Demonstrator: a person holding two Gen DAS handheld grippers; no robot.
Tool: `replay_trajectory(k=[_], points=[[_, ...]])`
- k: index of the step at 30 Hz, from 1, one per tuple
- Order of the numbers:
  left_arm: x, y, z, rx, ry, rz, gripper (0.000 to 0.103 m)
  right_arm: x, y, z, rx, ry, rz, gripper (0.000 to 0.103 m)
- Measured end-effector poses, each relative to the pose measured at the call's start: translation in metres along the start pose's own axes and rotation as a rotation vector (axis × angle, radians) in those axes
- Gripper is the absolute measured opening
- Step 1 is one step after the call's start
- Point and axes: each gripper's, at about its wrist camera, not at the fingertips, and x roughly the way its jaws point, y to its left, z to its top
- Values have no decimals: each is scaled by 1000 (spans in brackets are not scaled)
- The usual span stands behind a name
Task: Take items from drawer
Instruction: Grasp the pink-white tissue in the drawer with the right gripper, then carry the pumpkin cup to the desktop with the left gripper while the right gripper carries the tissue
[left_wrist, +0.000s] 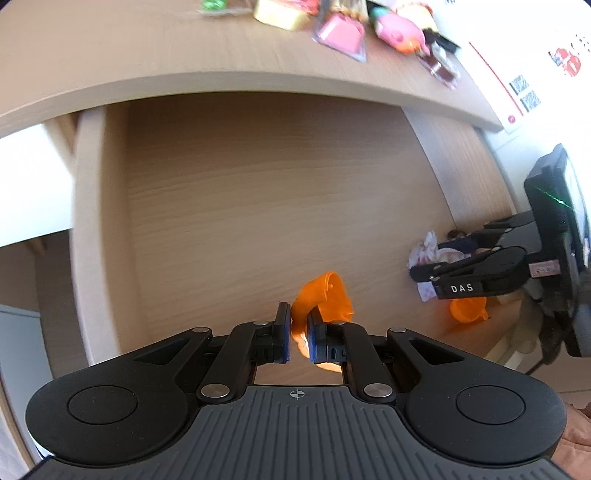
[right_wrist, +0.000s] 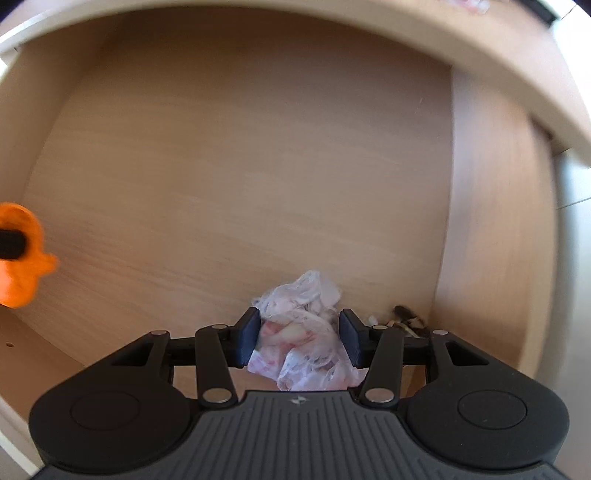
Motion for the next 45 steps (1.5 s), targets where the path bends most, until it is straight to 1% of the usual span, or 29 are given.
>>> replay_trajectory(k=[3,4,6,7,9,12,13,17,21,24,27,28,29,30,31,32,34,36,37,38,40,43,45], points=[[-6,3,-2,-11,-11,-8,11,0,-4,4,15,8,20,48],[-7,3,-2,-11,-12,-11,11,0,-6,5,25,11,32,46],[-7,3,-3,-9,-12,-18,11,-1,-8,4,43,14,54,38],[-7,2,-3,-7,-10,-22,11,-1,-8,3,49,17,55,36],[-4,0,-2,-4,-6,-28,11,-3,-9,0,56,16,58,25],[-2,-5,-3,6,2,-38,11,-10,-11,-8,73,1,70,18],[-1,-6,-2,12,4,-41,11,-14,-11,-11,79,-9,73,18],[3,-17,3,39,8,-56,11,-43,-19,-20,115,-87,96,16],[3,-27,7,68,3,-73,11,-87,-24,-24,141,-205,122,15],[-4,-34,15,78,-18,-92,11,-120,-27,-25,154,-295,139,15],[-20,-39,29,88,-67,-123,11,-154,-31,-25,178,-390,148,15],[-26,-41,35,92,-85,-133,11,-169,-31,-17,190,-420,154,15],[-32,-44,42,95,-104,-143,11,-180,-32,-17,200,-448,164,15],[-38,-48,50,98,-124,-154,11,-191,-32,-25,211,-476,174,15],[-44,-52,58,104,-146,-164,11,-197,-30,-23,217,-503,179,15],[-51,-55,66,112,-170,-170,11,-218,-36,-34,217,-526,180,15],[-60,-65,85,130,-227,-175,11,-228,-41,-34,215,-561,179,15],[-68,-71,104,151,-293,-156,11,-222,-42,-23,217,-582,175,15],[-70,-72,115,156,-327,-137,11,-226,-44,-31,217,-588,172,15],[-71,-74,128,153,-357,-121,11,-225,-46,-31,220,-591,173,15],[-67,-71,152,114,-403,-94,11,-220,-50,-34,230,-587,180,15],[-53,-62,184,67,-453,-29,11,-209,-55,-34,245,-571,177,15],[-40,-56,199,41,-457,16,11,-200,-58,-31,257,-565,176,15]])
